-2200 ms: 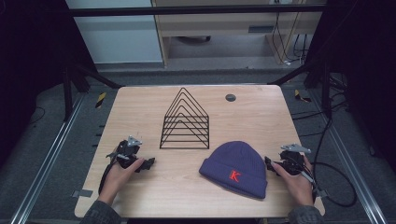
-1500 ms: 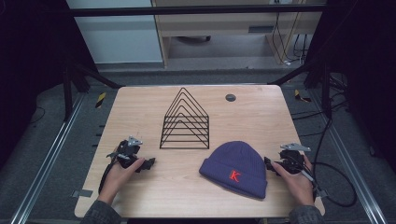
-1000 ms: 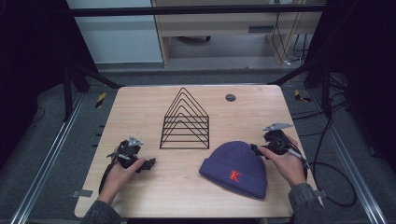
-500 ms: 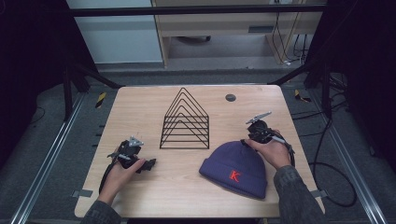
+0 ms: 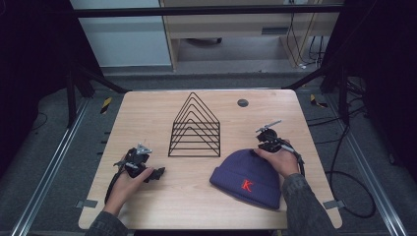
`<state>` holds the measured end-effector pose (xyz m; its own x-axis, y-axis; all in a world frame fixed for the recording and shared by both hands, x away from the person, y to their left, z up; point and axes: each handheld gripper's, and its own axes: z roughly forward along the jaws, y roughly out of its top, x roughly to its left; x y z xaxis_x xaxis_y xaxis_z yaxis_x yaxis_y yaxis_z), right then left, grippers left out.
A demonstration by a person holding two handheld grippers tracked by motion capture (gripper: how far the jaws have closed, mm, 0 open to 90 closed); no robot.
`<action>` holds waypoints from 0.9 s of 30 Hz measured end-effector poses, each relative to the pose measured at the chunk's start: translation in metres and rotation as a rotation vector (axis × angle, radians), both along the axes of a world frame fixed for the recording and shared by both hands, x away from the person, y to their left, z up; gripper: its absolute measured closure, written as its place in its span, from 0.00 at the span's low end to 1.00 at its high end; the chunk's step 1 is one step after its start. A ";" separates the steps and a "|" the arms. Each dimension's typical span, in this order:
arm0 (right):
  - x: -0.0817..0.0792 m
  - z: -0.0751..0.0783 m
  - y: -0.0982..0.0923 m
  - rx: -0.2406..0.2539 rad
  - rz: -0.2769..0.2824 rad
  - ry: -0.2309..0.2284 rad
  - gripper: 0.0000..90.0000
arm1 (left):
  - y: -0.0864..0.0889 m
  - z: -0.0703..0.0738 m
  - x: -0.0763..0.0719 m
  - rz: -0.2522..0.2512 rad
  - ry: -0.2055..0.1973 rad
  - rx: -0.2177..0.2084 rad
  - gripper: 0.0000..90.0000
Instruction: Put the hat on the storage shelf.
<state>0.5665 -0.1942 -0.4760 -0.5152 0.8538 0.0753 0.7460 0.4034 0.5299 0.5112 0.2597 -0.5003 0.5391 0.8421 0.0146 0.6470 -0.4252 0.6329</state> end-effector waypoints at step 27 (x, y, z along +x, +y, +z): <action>-0.032 0.043 0.001 0.096 0.116 -0.126 0.89 | 0.000 0.000 0.000 -0.006 -0.006 0.001 0.00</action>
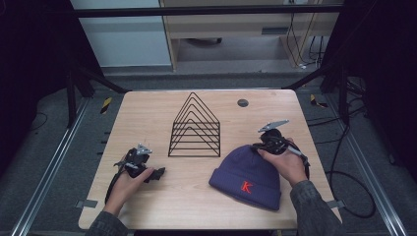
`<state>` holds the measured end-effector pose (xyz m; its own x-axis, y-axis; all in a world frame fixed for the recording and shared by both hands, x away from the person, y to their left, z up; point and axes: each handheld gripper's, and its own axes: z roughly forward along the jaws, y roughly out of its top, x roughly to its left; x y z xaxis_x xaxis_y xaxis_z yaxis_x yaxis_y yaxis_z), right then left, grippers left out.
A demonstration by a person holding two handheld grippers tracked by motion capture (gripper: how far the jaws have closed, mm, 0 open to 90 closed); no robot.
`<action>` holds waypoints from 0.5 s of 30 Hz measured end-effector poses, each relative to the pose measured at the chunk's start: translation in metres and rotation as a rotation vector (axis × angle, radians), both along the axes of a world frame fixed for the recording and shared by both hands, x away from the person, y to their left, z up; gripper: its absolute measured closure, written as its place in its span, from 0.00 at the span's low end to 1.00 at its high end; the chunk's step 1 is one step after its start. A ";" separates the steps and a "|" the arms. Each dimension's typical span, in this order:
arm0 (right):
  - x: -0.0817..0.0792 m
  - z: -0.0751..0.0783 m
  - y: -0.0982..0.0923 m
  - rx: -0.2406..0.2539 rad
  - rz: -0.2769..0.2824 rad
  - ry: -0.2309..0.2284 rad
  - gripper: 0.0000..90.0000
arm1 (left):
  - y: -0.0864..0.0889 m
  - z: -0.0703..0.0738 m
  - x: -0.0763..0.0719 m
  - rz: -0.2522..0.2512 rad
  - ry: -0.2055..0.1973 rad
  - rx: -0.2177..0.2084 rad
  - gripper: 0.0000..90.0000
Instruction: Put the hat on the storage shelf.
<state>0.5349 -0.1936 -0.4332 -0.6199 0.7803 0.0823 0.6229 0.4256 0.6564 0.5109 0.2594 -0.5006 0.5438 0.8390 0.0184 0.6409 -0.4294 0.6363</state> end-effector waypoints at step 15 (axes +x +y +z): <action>-0.043 0.067 0.005 0.095 0.152 -0.146 0.89 | 0.003 0.004 0.001 -0.019 0.007 -0.003 0.04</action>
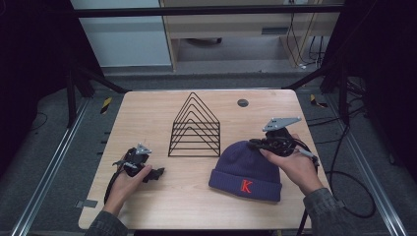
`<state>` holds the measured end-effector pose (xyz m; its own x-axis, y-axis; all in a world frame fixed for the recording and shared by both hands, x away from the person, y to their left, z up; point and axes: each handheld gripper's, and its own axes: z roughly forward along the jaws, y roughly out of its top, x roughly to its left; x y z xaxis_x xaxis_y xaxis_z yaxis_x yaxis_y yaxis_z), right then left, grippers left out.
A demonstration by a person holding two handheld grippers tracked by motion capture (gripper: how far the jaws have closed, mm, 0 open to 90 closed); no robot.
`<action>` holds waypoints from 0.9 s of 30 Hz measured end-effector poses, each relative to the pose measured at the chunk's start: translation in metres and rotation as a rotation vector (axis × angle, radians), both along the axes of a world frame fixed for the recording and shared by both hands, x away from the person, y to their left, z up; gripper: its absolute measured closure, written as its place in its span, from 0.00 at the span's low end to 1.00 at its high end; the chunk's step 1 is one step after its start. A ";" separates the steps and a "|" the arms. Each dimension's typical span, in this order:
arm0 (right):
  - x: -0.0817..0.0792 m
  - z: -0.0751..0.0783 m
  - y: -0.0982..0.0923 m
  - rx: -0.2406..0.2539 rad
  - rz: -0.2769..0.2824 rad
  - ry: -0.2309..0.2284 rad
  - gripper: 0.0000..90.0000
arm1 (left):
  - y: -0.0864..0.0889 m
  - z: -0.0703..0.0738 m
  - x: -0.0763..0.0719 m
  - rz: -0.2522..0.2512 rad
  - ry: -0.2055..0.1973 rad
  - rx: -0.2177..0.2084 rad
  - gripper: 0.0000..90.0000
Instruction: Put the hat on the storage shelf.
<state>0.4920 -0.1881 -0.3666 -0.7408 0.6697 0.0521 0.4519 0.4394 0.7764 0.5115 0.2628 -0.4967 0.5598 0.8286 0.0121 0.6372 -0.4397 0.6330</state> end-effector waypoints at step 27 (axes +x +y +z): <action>0.022 0.092 -0.018 0.111 0.042 -0.121 0.90 | -0.005 0.118 0.006 -0.055 -0.206 -0.154 0.06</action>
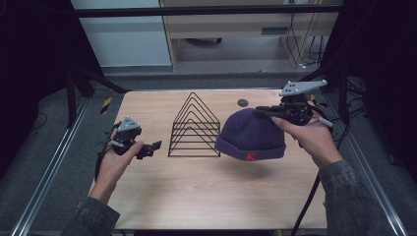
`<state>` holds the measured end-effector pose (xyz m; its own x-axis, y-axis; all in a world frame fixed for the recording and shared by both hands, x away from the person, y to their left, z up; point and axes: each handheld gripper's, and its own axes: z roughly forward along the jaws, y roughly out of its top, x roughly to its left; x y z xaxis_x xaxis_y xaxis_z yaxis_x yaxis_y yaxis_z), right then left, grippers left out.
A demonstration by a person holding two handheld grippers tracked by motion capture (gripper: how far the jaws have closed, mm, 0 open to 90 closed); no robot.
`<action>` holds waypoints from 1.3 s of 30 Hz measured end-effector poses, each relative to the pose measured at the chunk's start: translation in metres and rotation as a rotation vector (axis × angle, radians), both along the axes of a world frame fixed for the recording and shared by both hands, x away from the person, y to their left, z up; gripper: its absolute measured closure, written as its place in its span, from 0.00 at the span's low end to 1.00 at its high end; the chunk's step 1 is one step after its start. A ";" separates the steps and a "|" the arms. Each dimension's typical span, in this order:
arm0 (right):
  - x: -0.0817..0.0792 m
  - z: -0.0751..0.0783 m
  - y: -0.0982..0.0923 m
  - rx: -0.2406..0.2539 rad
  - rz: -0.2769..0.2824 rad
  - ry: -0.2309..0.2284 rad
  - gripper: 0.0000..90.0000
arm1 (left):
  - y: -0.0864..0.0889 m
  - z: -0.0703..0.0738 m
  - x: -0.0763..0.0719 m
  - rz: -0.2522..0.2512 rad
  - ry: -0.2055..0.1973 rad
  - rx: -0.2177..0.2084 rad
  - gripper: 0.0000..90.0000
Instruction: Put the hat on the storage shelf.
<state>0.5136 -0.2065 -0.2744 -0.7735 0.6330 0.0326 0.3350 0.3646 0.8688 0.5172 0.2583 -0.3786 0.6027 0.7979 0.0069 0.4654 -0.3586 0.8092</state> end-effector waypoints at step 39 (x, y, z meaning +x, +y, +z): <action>0.038 0.104 0.033 0.092 -0.005 -0.165 0.90 | -0.052 0.082 0.037 -0.189 -0.057 -0.056 0.06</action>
